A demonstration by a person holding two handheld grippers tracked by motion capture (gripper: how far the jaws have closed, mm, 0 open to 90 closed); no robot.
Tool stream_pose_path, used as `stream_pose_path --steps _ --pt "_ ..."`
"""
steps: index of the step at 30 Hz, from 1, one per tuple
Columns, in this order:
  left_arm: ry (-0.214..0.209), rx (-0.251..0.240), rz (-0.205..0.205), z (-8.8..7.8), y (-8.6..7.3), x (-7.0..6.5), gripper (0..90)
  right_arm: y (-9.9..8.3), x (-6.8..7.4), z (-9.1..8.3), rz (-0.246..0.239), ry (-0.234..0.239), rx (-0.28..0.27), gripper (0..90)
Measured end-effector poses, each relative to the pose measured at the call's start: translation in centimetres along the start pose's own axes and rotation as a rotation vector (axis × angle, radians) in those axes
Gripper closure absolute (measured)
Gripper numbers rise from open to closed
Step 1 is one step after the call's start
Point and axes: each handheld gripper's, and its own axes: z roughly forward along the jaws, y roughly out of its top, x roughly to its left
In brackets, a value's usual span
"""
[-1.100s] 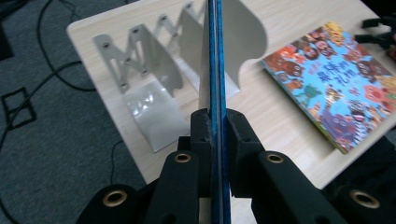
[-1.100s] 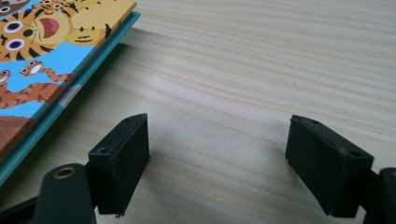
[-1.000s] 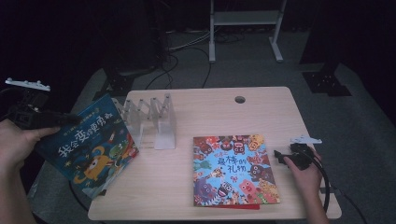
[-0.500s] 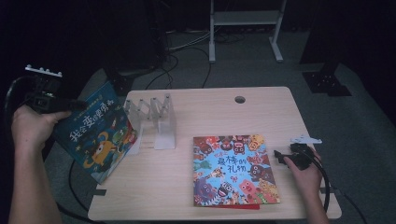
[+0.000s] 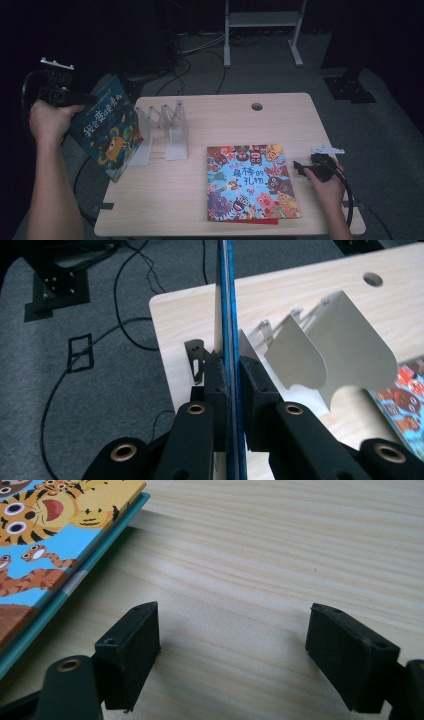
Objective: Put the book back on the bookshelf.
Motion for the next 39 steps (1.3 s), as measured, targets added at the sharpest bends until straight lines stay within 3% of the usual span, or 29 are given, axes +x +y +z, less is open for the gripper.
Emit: stream_pose_path --steps 11,17,26,33,39 --pt "0.009 -0.008 0.008 0.1 -0.3 0.3 81.2 0.0 0.0 0.0 0.0 0.0 0.0 20.8" --pt "-0.01 0.006 0.012 0.0 -0.2 0.4 79.3 0.0 0.0 0.0 0.0 0.0 0.0 20.8" --pt "-0.01 -0.038 0.025 -2.5 0.2 0.2 77.8 0.0 0.0 0.0 -0.001 0.0 0.0 20.9" --pt "-0.009 -0.091 0.099 -4.9 1.0 -1.7 77.9 0.0 0.0 0.0 -0.001 0.0 0.0 20.8" --pt "-0.064 -0.083 0.145 -4.6 1.2 -3.6 74.2 0.0 0.0 0.0 -0.001 0.0 0.0 20.9"
